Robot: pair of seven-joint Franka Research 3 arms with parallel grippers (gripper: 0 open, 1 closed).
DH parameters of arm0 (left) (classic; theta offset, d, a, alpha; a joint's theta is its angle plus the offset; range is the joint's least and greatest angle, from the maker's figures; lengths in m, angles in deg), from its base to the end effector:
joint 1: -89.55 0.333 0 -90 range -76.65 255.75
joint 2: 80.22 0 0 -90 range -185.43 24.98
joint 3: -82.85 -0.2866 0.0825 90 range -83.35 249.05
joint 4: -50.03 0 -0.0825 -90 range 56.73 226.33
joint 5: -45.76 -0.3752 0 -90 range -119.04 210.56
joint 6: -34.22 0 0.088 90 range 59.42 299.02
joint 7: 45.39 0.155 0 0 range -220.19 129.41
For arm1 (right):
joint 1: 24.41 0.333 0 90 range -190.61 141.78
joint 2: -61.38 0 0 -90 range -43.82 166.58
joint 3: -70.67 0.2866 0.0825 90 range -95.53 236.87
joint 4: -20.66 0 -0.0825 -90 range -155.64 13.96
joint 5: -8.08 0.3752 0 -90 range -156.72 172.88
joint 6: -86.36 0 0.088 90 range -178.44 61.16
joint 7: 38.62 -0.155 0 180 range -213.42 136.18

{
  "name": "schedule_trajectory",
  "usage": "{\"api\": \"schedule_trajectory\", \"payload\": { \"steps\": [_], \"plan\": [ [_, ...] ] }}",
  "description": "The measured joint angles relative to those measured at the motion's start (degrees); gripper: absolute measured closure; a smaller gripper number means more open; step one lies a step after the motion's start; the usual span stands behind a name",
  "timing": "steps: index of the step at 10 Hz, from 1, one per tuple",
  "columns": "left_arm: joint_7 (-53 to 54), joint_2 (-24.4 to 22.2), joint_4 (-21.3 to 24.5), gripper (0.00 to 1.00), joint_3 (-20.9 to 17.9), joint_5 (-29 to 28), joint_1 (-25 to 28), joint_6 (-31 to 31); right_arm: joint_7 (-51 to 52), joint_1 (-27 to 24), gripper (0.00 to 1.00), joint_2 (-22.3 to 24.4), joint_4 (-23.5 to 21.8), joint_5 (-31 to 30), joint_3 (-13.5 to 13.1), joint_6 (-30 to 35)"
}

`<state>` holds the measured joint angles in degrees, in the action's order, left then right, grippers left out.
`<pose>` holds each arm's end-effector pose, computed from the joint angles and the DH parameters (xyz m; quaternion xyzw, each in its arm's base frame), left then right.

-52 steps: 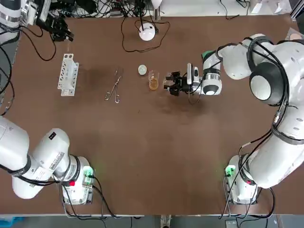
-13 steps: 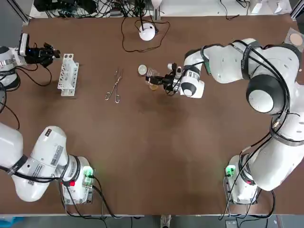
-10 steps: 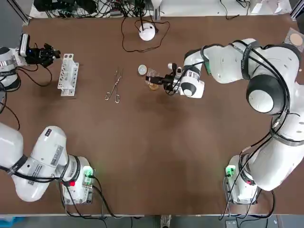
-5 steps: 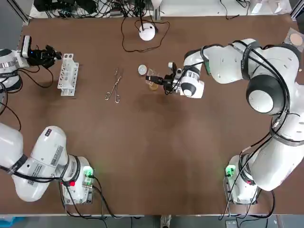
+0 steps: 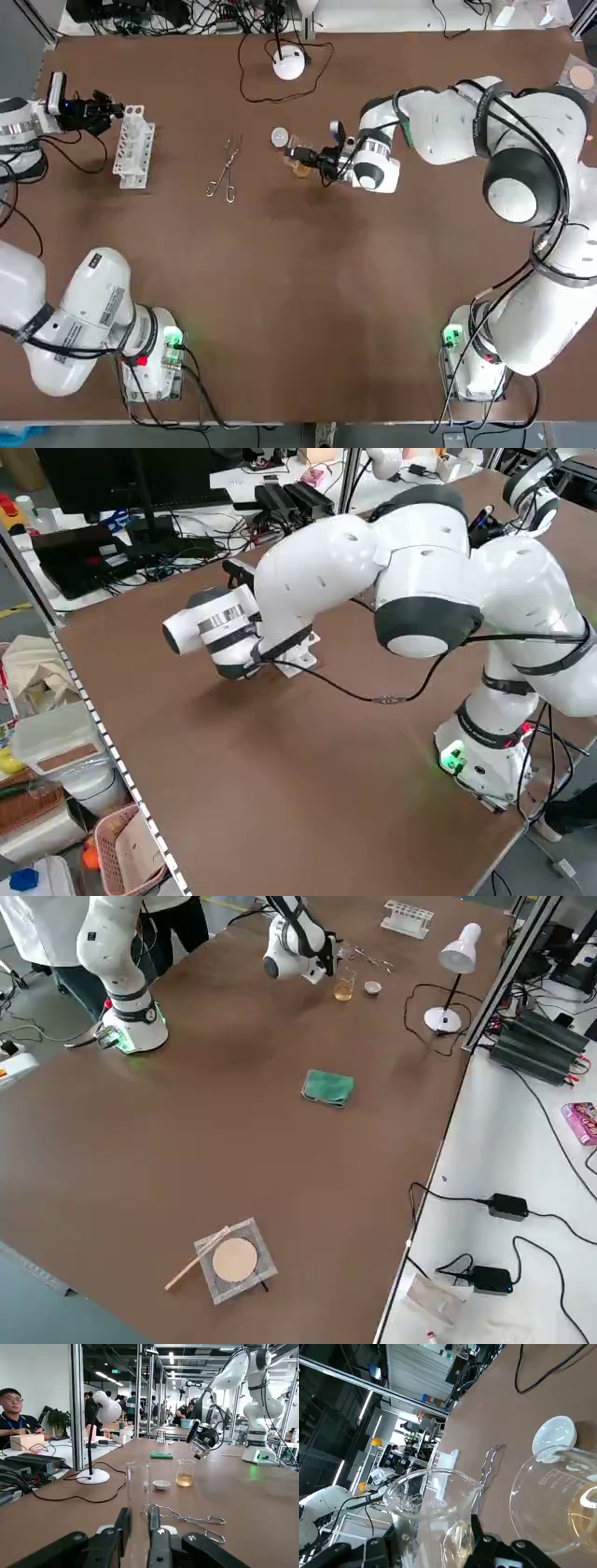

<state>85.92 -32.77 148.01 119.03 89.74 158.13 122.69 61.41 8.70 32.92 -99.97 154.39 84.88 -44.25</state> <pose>0.5170 0.2151 0.1938 0.5690 -0.4768 0.4961 0.4503 0.3837 0.4699 0.1610 -0.7651 -0.0248 -0.2137 0.6070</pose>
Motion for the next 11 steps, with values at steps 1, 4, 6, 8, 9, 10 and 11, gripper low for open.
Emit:
{"api": "schedule_trajectory", "payload": {
  "steps": [1, 4, 6, 8, 9, 10, 11],
  "plan": [
    [0.91, 0.31, 0.11, 0.78, 0.0, -0.03, -0.11, 0.09, -0.57, 0.0, 0.41, 0.0, 0.02, 0.0, 0.0, 0.0],
    [2.94, 1.49, 0.46, 0.78, -0.02, -0.08, -0.17, 0.29, -2.72, 0.0, 0.41, 0.0, 0.04, 0.0, -0.03, -0.04],
    [4.19, 2.47, 0.29, 0.78, -0.13, -0.09, -0.16, 0.42, -3.81, 0.0, 0.41, 0.0, 0.24, 0.0, -0.09, -0.04],
    [4.55, 2.56, -0.17, 0.78, -0.63, -0.2, -0.13, 0.39, -5.92, 0.0, 0.41, 0.0, 0.46, 0.0, -0.15, -0.05],
    [4.75, 2.56, -0.46, 0.78, -0.85, -0.4, -0.09, 0.31, -6.39, 0.0, 0.41, 0.0, 0.53, 0.0, -0.17, -0.07],
    [5.0, 2.57, -0.71, 0.78, -0.96, -0.98, -0.08, 0.29, -7.01, 0.0, 0.41, 0.0, 0.57, 0.0, -0.17, -0.11],
    [5.22, 2.59, -1.01, 0.78, -1.02, -1.75, -0.09, 0.3, -7.62, 0.0, 0.41, 0.0, 0.65, 0.0, -0.2, -0.15]
  ]
}}
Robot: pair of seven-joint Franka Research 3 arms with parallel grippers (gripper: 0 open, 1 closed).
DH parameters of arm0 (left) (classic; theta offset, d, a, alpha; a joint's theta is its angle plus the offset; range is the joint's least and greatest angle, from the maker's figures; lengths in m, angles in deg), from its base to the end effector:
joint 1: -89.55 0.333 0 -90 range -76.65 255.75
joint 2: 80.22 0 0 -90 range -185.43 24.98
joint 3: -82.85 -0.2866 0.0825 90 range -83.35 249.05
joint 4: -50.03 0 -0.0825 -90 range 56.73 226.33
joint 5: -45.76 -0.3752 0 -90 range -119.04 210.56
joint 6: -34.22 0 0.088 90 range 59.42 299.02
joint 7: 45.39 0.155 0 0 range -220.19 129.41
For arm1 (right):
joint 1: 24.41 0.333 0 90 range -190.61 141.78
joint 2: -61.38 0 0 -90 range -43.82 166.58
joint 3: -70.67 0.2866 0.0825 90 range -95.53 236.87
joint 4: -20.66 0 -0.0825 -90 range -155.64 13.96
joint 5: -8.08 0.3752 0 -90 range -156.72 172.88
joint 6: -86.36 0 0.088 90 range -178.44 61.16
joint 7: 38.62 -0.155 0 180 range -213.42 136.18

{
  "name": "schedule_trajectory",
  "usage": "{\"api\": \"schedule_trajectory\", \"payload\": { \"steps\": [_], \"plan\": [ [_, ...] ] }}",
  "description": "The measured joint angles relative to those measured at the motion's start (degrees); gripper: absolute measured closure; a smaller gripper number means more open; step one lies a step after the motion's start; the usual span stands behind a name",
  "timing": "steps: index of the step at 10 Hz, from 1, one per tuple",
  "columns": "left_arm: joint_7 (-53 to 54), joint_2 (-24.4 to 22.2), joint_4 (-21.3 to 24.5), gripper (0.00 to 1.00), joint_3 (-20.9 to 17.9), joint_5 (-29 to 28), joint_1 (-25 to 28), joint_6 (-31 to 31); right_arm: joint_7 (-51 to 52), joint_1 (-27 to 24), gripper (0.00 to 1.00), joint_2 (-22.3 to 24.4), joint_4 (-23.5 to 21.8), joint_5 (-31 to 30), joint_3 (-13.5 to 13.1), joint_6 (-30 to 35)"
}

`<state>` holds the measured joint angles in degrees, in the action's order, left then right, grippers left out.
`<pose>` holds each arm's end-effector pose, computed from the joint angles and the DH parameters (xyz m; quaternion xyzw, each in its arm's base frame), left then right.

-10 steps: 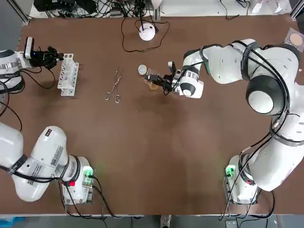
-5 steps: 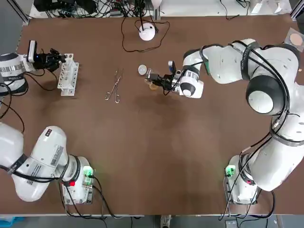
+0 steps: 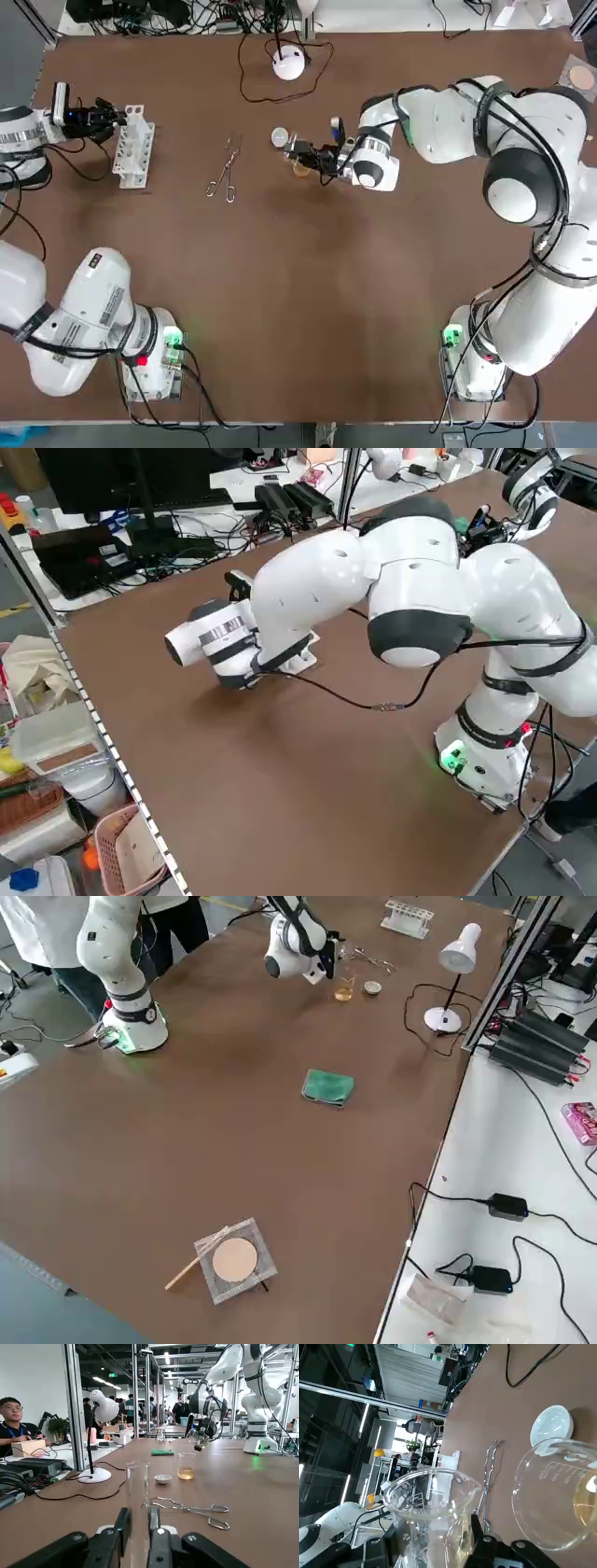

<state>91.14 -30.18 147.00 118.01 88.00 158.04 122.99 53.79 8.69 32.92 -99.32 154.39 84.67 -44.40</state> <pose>0.5109 0.2212 0.1712 0.5525 -0.4966 0.5102 0.4333 0.3889 0.4708 0.1648 -0.7630 0.0259 -0.1775 0.6210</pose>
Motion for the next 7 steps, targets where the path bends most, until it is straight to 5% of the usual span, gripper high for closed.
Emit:
{"api": "schedule_trajectory", "payload": {
  "steps": [7],
  "plan": [
    [1.05, 2.37, -1.08, 0.78, -0.06, -1.32, -0.16, 0.51, -3.28, -0.13, 0.41, 0.0, 0.17, -0.28, -0.3, -0.12]
  ]
}}
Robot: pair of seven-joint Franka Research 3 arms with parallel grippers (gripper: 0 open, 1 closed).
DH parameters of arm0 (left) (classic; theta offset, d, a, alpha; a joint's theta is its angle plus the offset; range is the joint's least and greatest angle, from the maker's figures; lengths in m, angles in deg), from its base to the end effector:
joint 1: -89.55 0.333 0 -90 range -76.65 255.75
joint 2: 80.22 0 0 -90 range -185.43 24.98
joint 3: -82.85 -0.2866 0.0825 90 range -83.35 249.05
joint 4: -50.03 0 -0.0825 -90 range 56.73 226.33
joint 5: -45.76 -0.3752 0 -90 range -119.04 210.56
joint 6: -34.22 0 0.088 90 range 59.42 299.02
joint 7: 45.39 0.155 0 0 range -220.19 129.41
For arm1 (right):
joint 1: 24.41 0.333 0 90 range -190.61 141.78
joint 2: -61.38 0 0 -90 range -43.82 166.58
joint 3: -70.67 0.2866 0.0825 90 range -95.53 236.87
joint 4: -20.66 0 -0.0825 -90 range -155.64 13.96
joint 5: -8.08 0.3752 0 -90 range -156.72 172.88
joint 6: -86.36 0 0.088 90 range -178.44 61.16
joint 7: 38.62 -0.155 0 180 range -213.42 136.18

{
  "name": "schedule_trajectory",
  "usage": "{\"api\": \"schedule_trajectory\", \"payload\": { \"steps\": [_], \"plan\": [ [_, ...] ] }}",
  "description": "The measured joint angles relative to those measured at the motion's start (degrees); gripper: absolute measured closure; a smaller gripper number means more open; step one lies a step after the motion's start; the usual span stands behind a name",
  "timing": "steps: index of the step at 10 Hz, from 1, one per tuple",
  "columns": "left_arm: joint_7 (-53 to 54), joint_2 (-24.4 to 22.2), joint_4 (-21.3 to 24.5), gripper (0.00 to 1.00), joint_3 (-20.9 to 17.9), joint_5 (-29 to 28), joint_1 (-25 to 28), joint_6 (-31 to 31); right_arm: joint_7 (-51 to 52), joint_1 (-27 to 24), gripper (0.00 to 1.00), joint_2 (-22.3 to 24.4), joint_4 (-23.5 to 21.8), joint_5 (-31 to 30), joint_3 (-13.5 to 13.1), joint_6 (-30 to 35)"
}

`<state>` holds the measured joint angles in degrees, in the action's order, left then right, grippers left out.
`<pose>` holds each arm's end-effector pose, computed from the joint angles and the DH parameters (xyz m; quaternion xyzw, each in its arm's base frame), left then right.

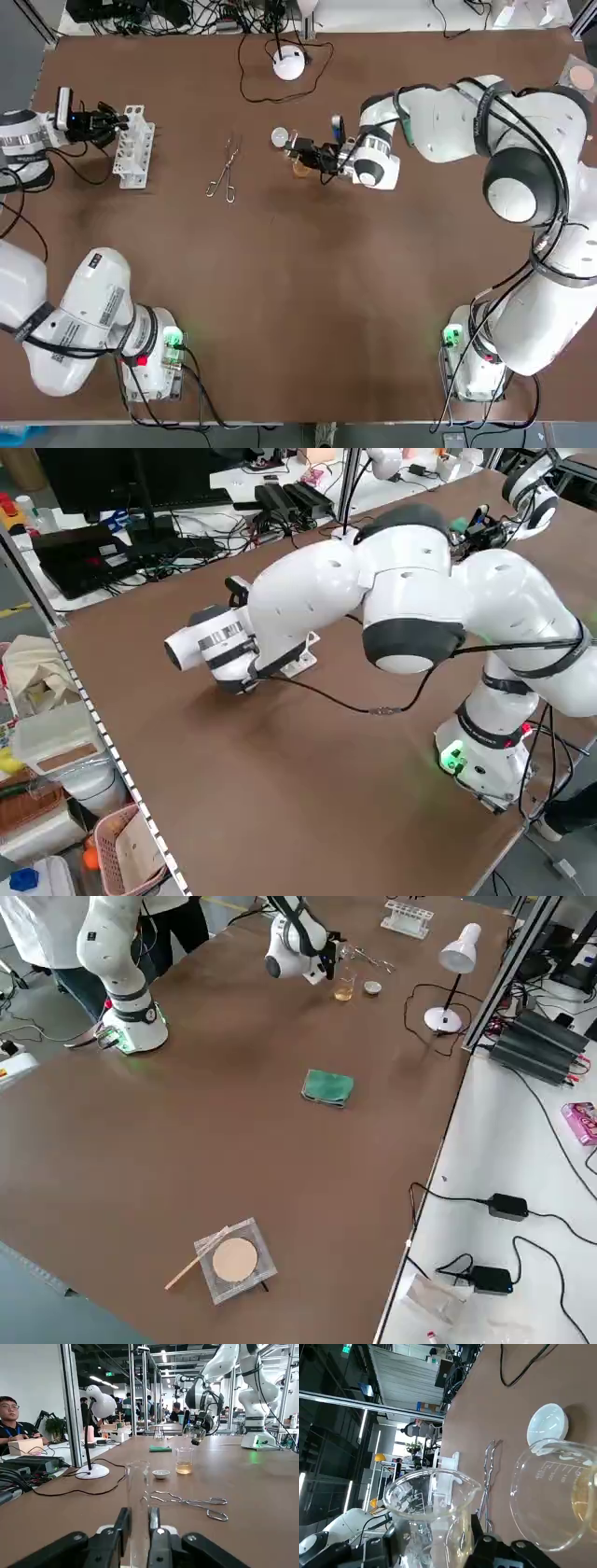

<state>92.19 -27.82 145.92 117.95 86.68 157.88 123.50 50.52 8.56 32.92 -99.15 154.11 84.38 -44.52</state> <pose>0.5106 0.2213 0.1555 0.5483 -0.4999 0.5121 0.4327 0.3929 0.4684 0.1652 -0.7625 0.0471 -0.1628 0.6244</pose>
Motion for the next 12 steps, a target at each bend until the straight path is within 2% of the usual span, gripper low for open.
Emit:
{"api": "schedule_trajectory", "payload": {
  "steps": [12],
  "plan": [
    [0.28, 2.81, -1.25, 0.78, -0.53, -0.42, -0.23, 0.18, -3.23, -0.1, 0.41, 0.0, 0.01, -0.25, -0.03, -0.01]
  ]
}}
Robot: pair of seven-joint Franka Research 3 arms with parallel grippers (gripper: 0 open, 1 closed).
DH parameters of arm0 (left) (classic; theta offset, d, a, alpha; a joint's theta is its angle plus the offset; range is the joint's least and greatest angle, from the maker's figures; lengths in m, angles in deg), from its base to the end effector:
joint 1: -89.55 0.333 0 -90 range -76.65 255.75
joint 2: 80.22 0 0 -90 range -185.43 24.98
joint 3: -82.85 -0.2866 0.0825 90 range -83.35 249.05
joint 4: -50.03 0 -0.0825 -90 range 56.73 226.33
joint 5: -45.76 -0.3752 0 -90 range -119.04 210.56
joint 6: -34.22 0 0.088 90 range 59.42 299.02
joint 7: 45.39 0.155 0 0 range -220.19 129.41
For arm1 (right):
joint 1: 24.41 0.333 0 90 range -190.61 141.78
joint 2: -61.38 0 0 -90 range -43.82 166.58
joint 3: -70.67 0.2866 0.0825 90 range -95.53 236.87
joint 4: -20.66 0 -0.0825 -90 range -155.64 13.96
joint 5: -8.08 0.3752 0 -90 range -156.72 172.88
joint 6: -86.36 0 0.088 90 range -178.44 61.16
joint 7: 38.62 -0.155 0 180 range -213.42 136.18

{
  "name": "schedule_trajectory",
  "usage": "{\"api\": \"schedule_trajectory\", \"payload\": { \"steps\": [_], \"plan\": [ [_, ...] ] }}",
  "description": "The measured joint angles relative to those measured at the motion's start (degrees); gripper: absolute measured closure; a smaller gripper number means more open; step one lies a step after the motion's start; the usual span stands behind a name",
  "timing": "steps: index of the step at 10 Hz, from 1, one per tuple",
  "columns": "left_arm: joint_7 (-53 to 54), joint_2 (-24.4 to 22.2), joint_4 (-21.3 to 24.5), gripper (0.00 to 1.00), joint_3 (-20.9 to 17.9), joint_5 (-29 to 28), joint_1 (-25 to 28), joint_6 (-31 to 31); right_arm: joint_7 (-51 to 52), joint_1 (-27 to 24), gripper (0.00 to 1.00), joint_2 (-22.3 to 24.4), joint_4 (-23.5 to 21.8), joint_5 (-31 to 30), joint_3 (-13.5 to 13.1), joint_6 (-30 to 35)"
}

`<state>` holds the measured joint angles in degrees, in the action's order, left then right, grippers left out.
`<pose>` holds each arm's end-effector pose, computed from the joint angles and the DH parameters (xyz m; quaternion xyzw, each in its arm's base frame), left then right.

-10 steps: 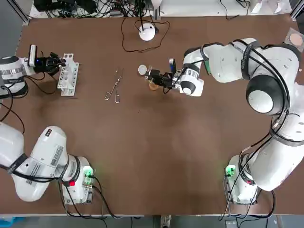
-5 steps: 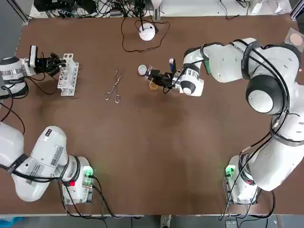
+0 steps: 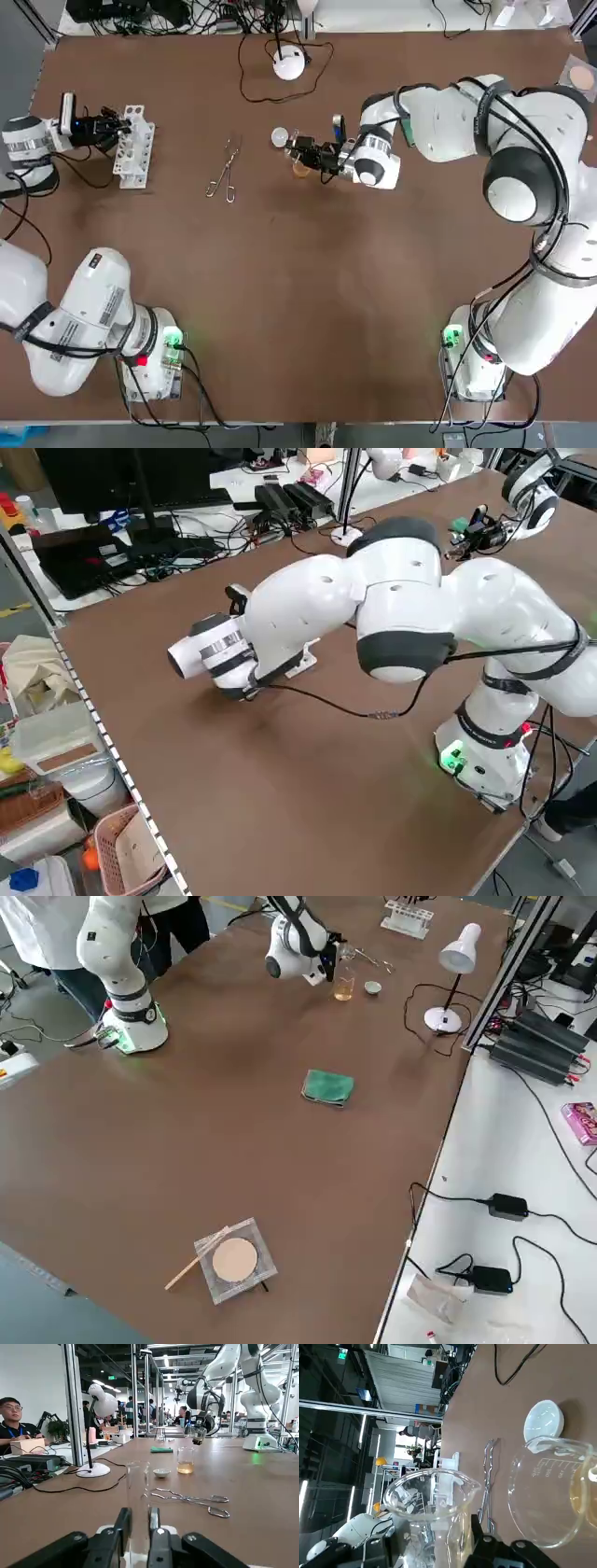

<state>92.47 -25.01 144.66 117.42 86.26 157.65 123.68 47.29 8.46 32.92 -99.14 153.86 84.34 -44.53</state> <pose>0.5093 0.2222 0.1369 0.5479 -0.4905 0.5168 0.4384 0.3938 0.4675 0.1651 -0.7613 0.0673 -0.1456 0.6283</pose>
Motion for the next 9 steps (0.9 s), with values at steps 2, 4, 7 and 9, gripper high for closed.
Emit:
{"api": "schedule_trajectory", "payload": {
  "steps": [2, 4, 7, 9],
  "plan": [
    [0.0, 0.22, -0.35, 0.78, -1.31, 0.11, -1.09, 0.02, -1.29, 0.0, 0.41, 0.0, 0.0, -0.17, 0.0, 0.0],
    [-0.15, 0.27, -0.47, 0.78, -1.31, 0.14, -1.23, 0.0, -3.33, 0.0, 0.41, 0.0, 0.0, -0.38, -0.01, 0.0],
    [-0.4, 0.27, -0.52, 0.78, -1.33, 0.14, -1.23, 0.0, -4.63, -0.01, 0.41, 0.0, 0.0, -0.46, -0.01, 0.0],
    [-0.42, 0.27, -0.53, 0.77, -1.33, 0.14, -1.24, 0.0, -5.43, -0.05, 0.41, 0.0, 0.0, -0.55, -0.03, 0.0]
  ]
}}
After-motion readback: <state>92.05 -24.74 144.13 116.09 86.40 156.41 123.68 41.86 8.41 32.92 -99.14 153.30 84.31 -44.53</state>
